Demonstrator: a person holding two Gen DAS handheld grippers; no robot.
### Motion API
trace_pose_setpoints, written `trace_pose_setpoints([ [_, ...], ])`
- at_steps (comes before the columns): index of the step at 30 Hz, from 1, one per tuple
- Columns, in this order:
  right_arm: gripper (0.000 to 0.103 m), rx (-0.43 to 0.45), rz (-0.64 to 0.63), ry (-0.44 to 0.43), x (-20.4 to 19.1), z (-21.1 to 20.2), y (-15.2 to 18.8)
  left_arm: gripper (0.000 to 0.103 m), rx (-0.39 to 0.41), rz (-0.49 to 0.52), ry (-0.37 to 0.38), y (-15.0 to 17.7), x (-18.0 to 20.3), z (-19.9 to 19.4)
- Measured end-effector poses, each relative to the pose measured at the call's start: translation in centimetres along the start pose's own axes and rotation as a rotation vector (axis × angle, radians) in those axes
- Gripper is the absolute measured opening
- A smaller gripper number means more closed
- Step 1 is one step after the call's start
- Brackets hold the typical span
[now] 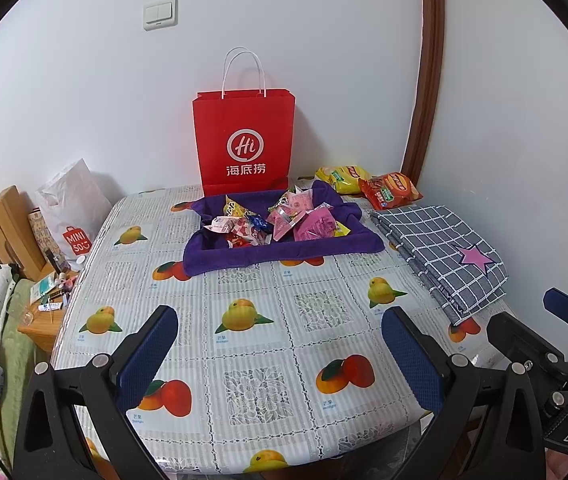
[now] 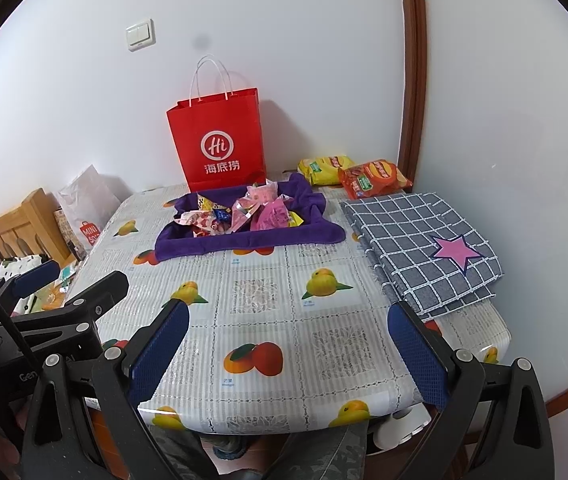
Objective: Organize snacks
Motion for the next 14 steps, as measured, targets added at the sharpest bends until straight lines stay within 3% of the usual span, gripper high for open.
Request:
trace_pose_setpoints([
  [14,0.099,0.016,0.001,-0.013,-0.19,-0.27,0.35,0.103,0.021,-0.003,0.002,-0.14,0.31,-0.11],
])
Point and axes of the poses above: each gripper's, at about its wrist camera, not at the fingertips, and z roughly the way its jaws point, x to its right, y to its underside, the point moved 3 cm from there along z, roughly the way its jaws point, and after that the axes turned 4 degrees about -z, right-handed, at the moved point
